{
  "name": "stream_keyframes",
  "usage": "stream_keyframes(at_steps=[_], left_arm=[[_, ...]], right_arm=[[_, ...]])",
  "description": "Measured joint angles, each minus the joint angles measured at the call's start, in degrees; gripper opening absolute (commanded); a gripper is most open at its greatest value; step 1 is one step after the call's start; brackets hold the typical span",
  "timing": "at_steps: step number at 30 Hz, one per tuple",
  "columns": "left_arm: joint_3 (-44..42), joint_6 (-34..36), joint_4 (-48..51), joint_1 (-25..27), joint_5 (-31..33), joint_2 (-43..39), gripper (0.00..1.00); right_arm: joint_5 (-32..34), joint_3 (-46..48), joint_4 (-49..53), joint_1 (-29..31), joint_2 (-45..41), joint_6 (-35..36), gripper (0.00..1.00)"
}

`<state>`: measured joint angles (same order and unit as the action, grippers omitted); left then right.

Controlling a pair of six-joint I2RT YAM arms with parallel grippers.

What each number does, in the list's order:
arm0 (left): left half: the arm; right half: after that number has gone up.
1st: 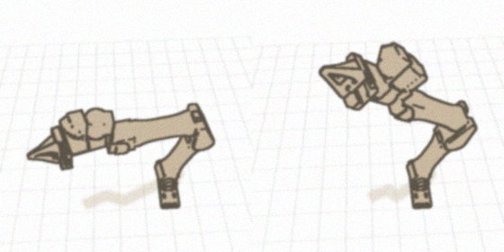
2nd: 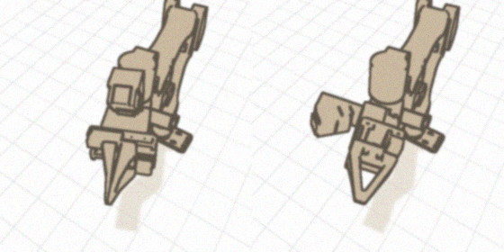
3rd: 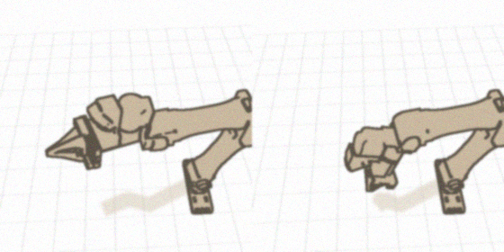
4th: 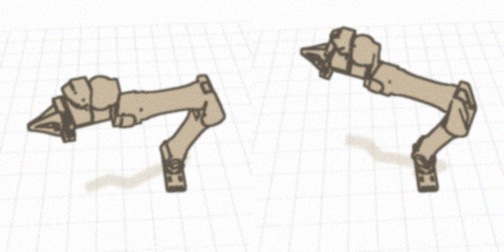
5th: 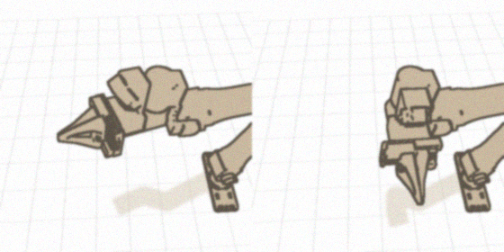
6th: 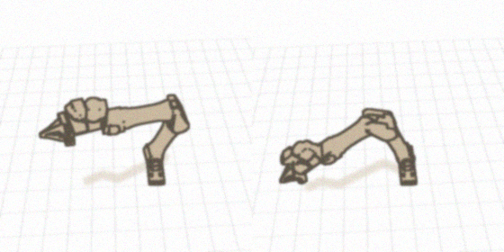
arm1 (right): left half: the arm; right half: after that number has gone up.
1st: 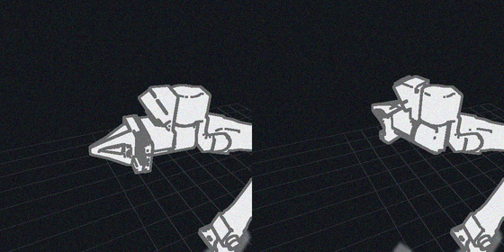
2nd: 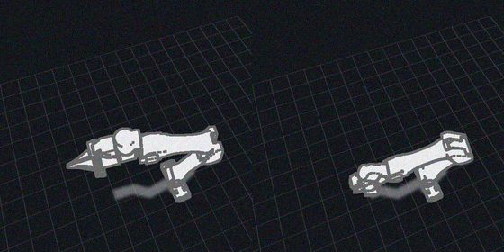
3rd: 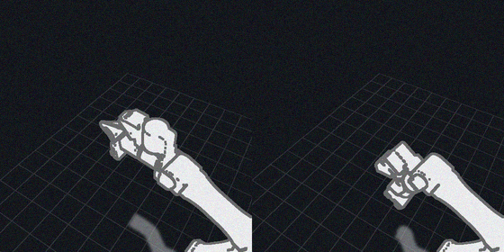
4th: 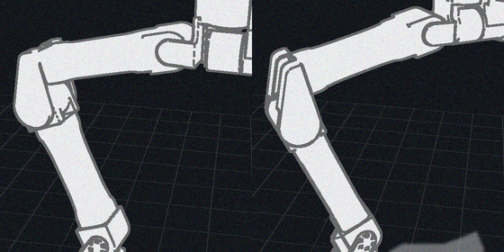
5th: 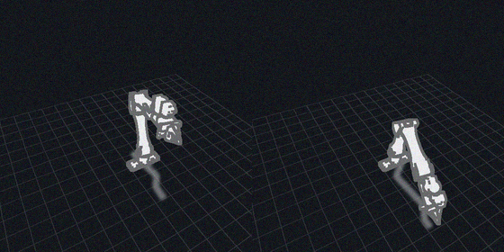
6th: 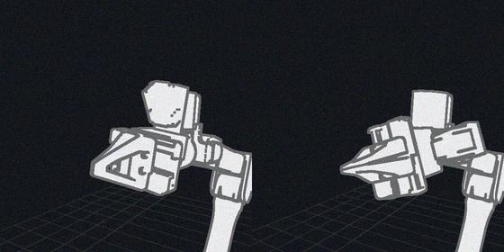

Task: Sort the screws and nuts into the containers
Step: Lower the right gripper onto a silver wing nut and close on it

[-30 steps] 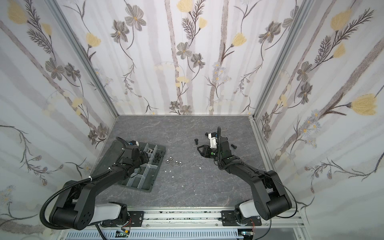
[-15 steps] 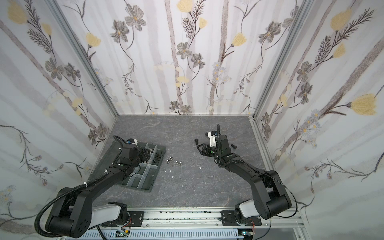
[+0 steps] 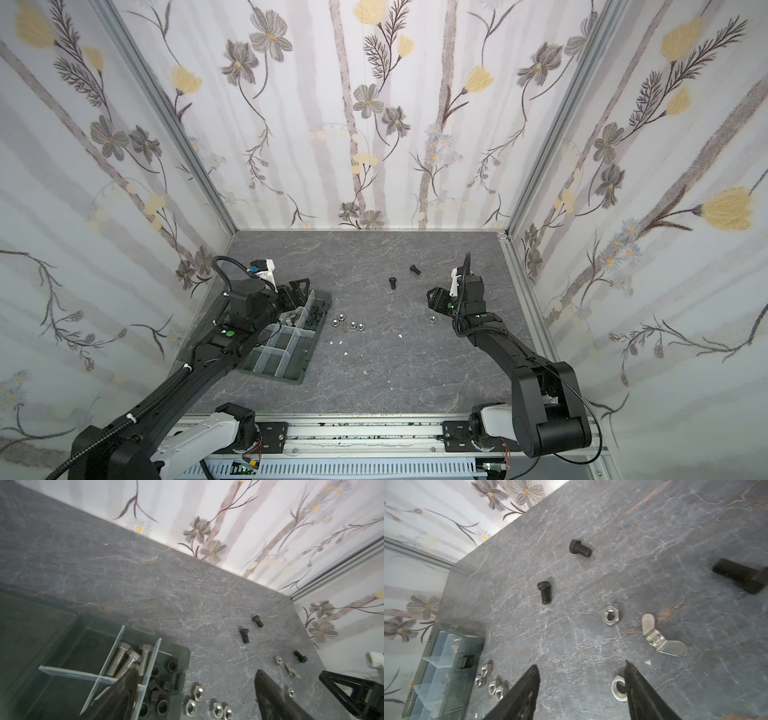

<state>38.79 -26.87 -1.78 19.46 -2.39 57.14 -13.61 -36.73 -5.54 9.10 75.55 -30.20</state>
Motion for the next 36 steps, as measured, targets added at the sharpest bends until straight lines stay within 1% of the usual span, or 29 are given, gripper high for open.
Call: stream_keyframes(at_steps=[7, 17, 20, 26, 31, 36], left_arm=[[6.03, 1.7, 6.08, 3.04, -0.83, -2.73, 0.97], [12.63, 7.8, 14.34, 3.32, -0.83, -5.84, 1.0], [12.2, 8.87, 15.52, 3.41, -0.83, -6.62, 1.0], [7.39, 9.14, 15.15, 3.48, 0.28, -9.64, 1.0], [5.66, 9.51, 14.29, 3.04, 0.9, -10.08, 1.0], [5.03, 10.03, 13.73, 2.54, 1.16, -10.93, 1.0]], right_arm=[[0.66, -0.61, 0.2, -3.28, 4.42, -0.13, 0.67], [1.6, -5.11, -0.59, -4.61, 13.0, 0.9, 0.67], [1.62, -6.36, -0.26, -4.66, 15.3, 0.96, 0.66], [2.14, -9.73, -0.72, -4.87, 19.91, 1.44, 0.63], [2.1, -9.7, -0.37, -4.83, 21.24, 2.25, 0.62], [2.14, -9.53, 0.0, -4.61, 22.51, 2.67, 0.57]])
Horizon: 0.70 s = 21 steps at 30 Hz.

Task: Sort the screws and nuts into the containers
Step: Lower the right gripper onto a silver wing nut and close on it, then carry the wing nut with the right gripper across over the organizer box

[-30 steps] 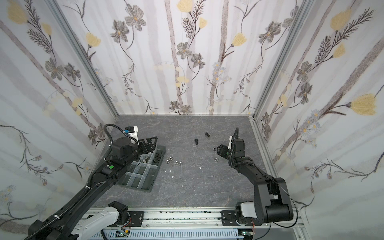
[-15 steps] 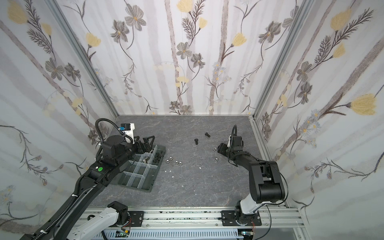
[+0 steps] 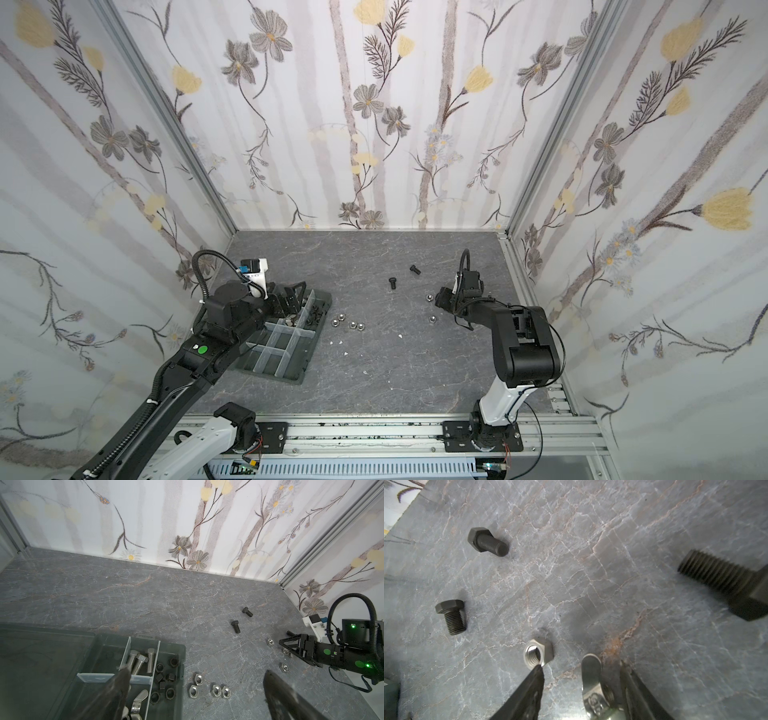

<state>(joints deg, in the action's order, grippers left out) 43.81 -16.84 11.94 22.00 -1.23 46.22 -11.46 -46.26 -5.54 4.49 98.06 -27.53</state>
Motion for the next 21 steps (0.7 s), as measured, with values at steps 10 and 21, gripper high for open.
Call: stream_keyframes(at_steps=[10, 21], left_arm=[[-0.57, 0.15, -0.68, 0.0, -0.02, -0.83, 1.0], [-0.96, 0.2, -0.66, 0.0, 0.13, -2.1, 1.0]], right_arm=[[4.39, -0.74, 1.88, 2.49, 0.2, 1.75, 0.5], [12.9, -4.5, 7.28, 5.55, 2.27, 4.04, 0.34]])
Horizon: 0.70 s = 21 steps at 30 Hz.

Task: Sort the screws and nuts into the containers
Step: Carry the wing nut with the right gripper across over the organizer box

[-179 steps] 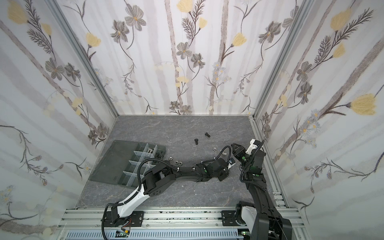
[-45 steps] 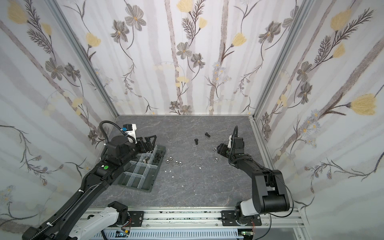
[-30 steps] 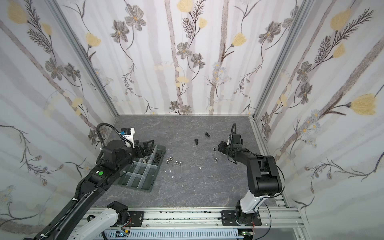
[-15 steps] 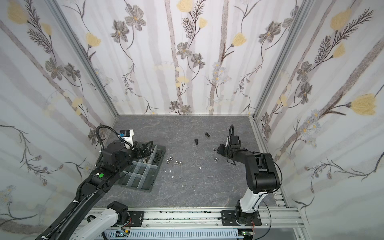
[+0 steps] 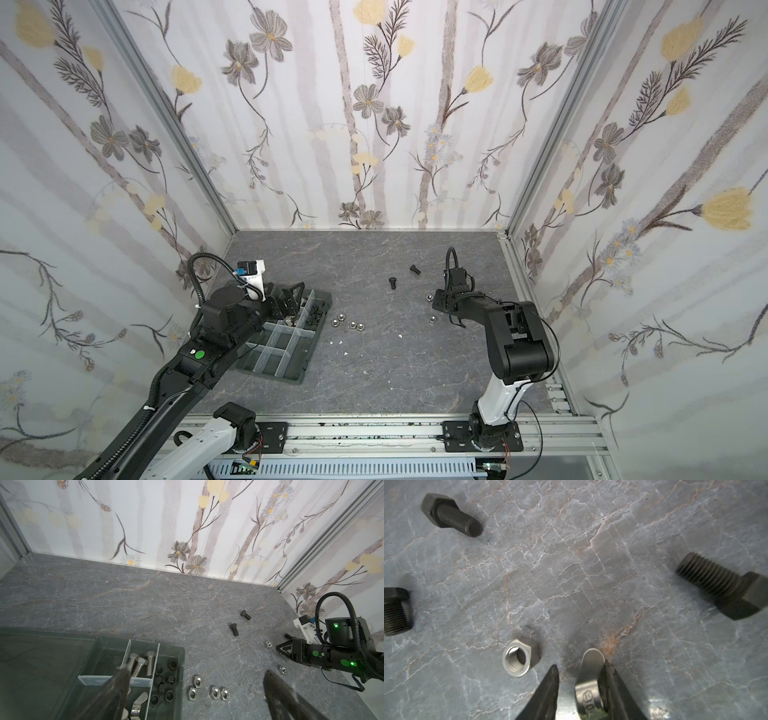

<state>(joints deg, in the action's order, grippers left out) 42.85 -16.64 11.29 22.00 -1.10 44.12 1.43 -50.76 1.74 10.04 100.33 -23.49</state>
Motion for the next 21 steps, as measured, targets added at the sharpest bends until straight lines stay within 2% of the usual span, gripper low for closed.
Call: stream_keyframes(at_steps=[12, 21], left_arm=[[-0.02, 0.15, -0.02, 0.0, 0.04, -0.59, 1.0], [-0.24, 0.17, 0.0, 0.0, 0.48, -0.68, 1.0]], right_arm=[[3.06, -0.87, 0.04, 1.05, 1.18, 0.61, 0.13], [2.75, -0.74, 3.02, 1.64, -1.22, 0.57, 0.09]])
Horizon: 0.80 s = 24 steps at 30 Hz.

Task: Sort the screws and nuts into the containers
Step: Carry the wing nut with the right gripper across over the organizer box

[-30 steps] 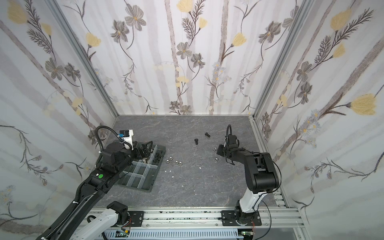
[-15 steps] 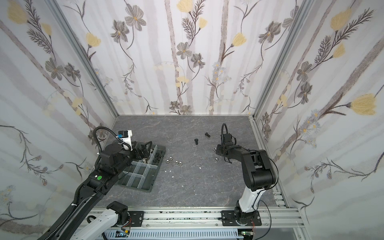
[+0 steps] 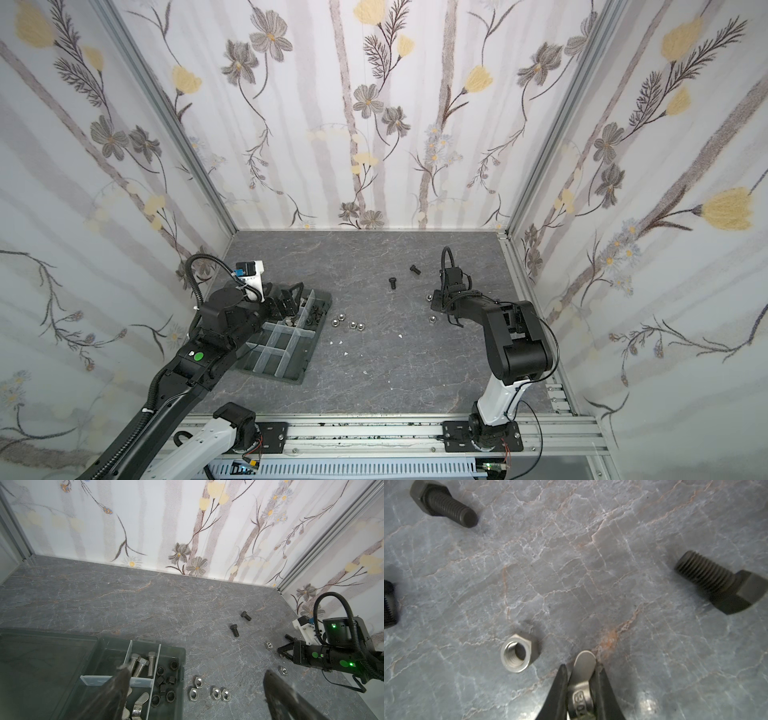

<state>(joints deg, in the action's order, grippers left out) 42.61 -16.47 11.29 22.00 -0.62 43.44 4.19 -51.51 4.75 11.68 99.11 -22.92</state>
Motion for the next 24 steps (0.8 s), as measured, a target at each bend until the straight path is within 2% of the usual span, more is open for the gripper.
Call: stream_keyframes(at_steps=[6, 13, 18, 24], left_arm=[[0.0, 0.02, 0.0, 0.0, 0.42, -0.2, 1.0], [0.0, 0.09, 0.0, 0.0, 0.83, -0.48, 1.0], [0.0, 0.22, 0.0, -0.04, 1.77, -0.83, 1.0], [-0.2, 0.24, -0.04, -0.11, 3.04, -2.25, 1.0]], right_arm=[[-1.9, -0.22, 1.14, 1.73, -4.46, -0.2, 0.09], [-7.15, -3.58, 0.9, 6.47, -6.75, -1.14, 0.08], [-10.45, -7.1, -0.24, 11.1, -6.49, -2.34, 0.07], [-13.51, -13.77, -1.77, 17.94, -1.44, -3.63, 0.05]])
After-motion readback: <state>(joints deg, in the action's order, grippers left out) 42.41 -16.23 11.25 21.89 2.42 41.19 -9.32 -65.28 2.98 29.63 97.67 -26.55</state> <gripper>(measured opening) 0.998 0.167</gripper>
